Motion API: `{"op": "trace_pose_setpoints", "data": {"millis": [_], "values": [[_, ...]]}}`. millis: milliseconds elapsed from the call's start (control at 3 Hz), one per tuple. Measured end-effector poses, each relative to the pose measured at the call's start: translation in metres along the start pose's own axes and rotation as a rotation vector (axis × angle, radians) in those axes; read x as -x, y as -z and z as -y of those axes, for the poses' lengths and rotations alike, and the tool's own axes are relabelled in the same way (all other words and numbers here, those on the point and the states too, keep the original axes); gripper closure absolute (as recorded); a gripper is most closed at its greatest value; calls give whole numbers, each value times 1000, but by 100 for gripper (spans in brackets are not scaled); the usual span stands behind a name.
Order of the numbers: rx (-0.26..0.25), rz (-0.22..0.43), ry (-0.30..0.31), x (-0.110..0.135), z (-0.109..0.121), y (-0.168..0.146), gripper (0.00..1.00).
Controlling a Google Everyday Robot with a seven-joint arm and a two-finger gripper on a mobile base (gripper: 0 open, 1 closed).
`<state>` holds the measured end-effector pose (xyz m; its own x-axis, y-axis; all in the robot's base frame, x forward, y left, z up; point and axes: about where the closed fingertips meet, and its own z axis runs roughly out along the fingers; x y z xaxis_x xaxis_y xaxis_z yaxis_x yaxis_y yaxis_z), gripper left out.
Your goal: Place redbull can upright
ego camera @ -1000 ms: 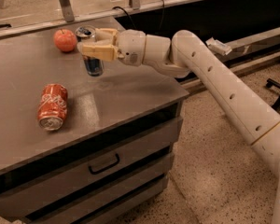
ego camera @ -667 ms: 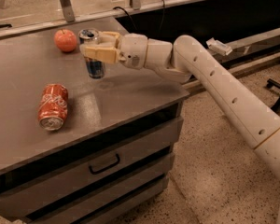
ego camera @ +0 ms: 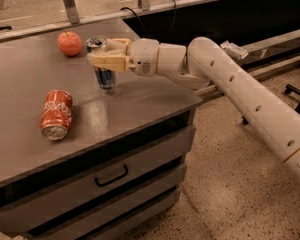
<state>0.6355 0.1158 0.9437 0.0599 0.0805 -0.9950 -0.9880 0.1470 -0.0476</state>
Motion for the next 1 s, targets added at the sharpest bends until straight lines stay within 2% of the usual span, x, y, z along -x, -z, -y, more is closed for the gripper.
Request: {"op": "trace_pose_setpoints", "data": {"millis": [333, 667, 1000], "values": [[-28, -27, -9, -5, 1, 7, 12], [-49, -32, -26, -11, 2, 12, 0], [-71, -41, -30, -13, 4, 18, 0]]}}
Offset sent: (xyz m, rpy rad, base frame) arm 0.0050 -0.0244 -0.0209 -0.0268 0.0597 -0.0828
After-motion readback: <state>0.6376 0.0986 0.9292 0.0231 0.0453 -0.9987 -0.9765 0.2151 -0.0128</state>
